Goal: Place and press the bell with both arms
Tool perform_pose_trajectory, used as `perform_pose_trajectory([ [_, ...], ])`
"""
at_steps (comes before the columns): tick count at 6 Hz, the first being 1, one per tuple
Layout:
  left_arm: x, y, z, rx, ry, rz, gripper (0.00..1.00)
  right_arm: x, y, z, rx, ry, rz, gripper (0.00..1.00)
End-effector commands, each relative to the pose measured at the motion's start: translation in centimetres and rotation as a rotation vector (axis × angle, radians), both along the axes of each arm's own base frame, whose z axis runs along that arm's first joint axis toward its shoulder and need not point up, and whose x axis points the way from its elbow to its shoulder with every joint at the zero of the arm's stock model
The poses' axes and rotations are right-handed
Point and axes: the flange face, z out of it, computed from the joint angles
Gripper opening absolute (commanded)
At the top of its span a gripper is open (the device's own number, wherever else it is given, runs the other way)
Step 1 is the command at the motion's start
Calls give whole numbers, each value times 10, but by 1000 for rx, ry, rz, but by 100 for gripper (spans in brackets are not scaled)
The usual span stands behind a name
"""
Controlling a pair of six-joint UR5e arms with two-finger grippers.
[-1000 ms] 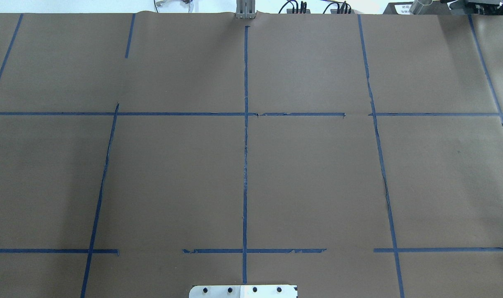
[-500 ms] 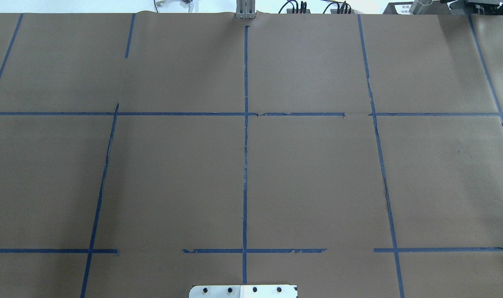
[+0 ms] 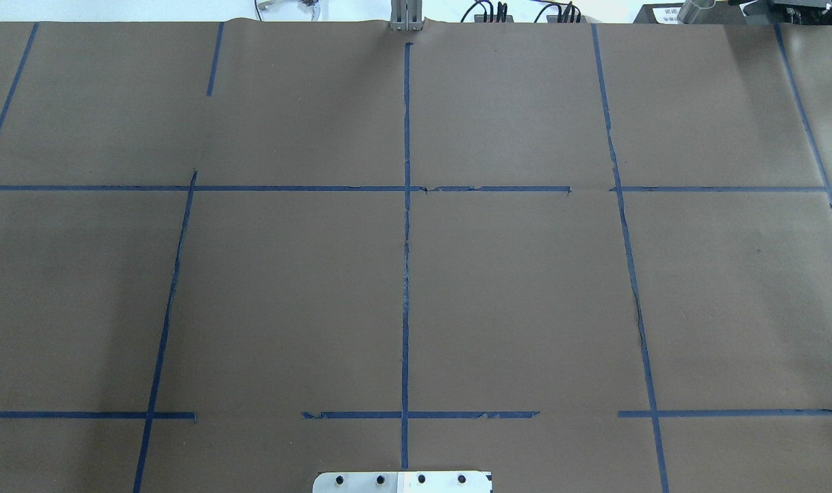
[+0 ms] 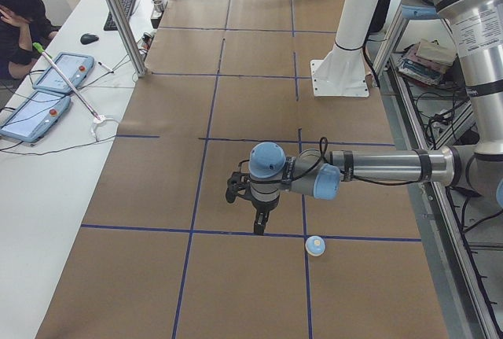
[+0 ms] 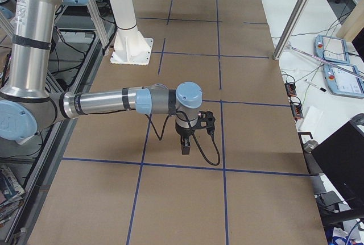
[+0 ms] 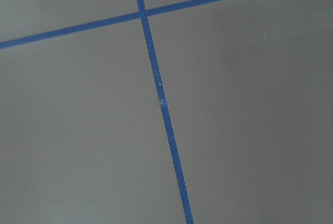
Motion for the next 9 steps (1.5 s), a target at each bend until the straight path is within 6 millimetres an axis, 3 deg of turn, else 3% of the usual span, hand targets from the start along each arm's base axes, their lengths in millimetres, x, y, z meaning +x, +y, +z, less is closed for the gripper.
perform_pose_trajectory([
  [1, 22, 55, 66, -18, -36, 22, 100, 1, 1, 0, 0, 0, 1, 100],
  [2, 31, 75, 108, -18, -30, 58, 100, 0, 1, -1, 3, 0, -1, 100],
  [4, 83, 88, 93, -87, 87, 109, 100, 1, 2, -4, 10, 1, -1, 100],
  [5, 95, 94, 95, -94, 87, 148, 100, 0, 2, -4, 11, 1, -2, 100],
  [7, 95, 113, 112, -128, 55, 193, 100, 1, 5, -6, 12, 2, 1, 100],
  [9, 97, 119, 117, -125, 28, 215, 100, 1, 5, -6, 13, 2, 0, 100],
])
